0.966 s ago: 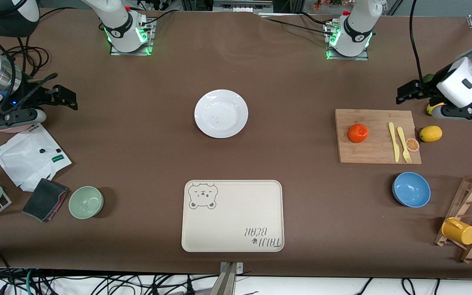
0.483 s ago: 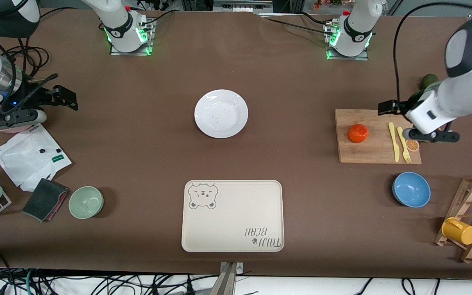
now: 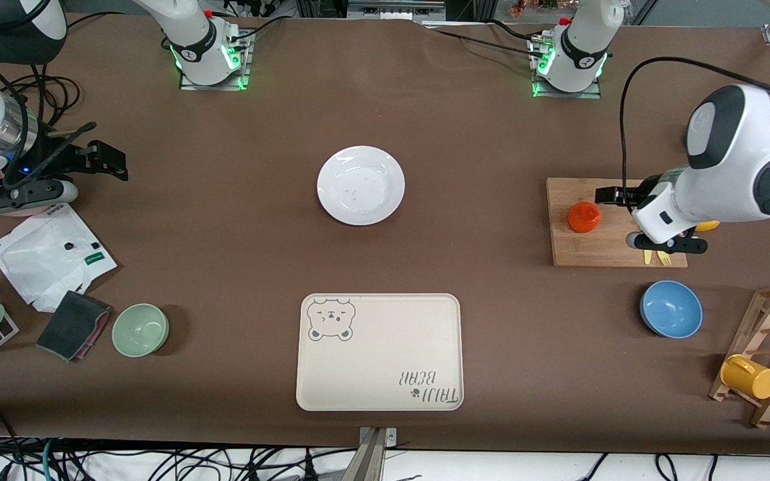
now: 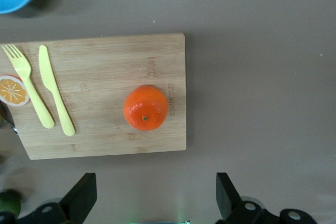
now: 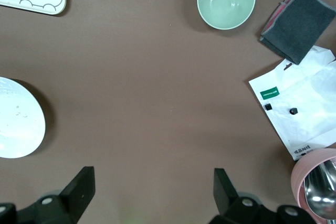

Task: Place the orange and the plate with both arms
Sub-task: 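Move the left gripper down over the orange on the cutting board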

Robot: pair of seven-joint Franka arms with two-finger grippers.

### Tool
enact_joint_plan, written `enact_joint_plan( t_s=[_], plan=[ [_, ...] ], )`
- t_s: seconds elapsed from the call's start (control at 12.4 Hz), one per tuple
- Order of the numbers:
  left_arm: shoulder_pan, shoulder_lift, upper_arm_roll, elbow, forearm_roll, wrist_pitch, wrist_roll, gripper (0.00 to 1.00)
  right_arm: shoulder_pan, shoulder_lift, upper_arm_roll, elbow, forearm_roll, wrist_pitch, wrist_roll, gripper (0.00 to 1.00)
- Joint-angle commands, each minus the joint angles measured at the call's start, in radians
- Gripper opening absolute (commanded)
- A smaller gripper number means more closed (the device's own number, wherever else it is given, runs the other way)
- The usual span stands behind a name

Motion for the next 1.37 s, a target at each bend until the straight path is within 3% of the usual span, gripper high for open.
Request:
enact_joint_plan(
  t_s=[0.0, 0.4, 0.56, 1.29],
  plan=[
    [-0.003, -0.017, -0.002, -0.121, 0.028, 0.116, -0.01, 1.0, -0.006, 0.008, 0.004, 0.015, 0.005, -0.01, 0.004, 1.0],
    [-0.003, 0.002, -0.011, -0.347, 0.071, 0.437, -0.01, 1.0, -0.006, 0.008, 0.004, 0.015, 0.004, -0.01, 0.004, 1.0],
    [-0.001, 0.003, -0.011, -0.404, 0.094, 0.509, -0.01, 1.0, -0.007, 0.008, 0.004, 0.015, 0.005, -0.01, 0.004, 1.0],
    [0.006, 0.052, -0.011, -0.436, 0.13, 0.624, 0.001, 1.0, -0.006, 0.008, 0.004, 0.013, 0.004, -0.011, 0.004, 1.0]
  ],
)
